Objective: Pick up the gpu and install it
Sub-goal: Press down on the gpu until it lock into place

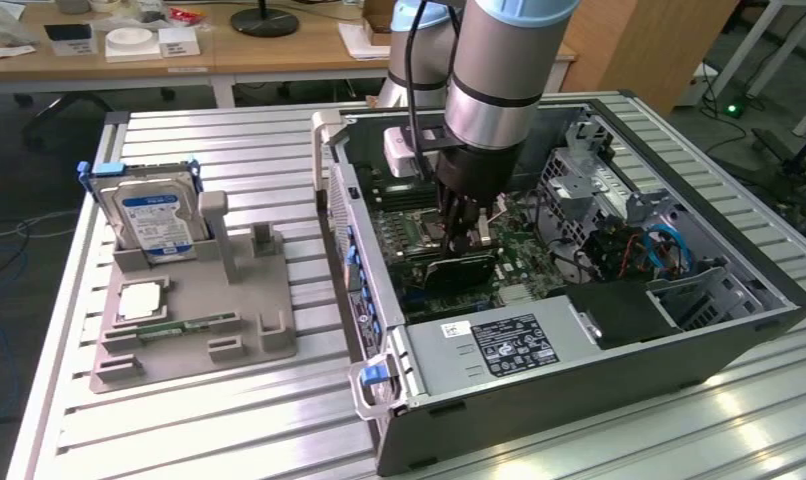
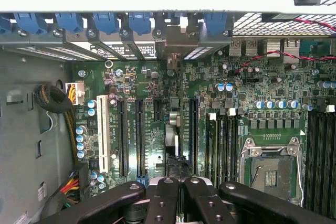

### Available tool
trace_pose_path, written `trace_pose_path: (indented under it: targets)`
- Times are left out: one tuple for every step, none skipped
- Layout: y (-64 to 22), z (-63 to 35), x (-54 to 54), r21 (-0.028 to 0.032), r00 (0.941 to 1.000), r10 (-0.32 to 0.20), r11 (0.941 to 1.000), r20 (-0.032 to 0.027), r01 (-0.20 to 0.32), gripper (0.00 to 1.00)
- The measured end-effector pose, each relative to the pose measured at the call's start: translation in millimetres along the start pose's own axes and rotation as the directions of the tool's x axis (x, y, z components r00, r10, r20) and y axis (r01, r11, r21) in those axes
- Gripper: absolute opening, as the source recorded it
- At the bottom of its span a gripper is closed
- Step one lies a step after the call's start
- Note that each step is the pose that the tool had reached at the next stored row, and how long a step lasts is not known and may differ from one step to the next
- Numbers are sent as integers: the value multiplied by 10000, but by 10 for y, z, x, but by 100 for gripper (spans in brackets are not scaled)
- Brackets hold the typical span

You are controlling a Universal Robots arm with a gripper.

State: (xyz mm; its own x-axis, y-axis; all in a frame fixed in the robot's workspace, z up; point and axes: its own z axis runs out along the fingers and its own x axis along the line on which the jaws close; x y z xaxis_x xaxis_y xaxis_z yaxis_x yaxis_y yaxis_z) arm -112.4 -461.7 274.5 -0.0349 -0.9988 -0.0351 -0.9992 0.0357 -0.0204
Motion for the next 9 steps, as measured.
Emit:
trace_pose_path:
  targets:
    - [0,0,0,0,10000,0,10000,0,0,11]
    - [0,0,0,-1,10000,0,10000,0,0,11]
    - [0,0,0,0,10000,0,10000,0,0,11]
    - [0,0,0,0,10000,0,10000,0,0,11]
    - [0,0,0,0,10000,0,10000,0,0,11]
    - [0,0,0,0,10000,0,10000,-1,0,11]
    - [0,0,0,0,10000,0,10000,0,0,11]
    - [6,-1,0,-1,10000,1,10000,-1,-1,11]
    - [15,-2,1,-1,10000,1,10000,-3,-1,11]
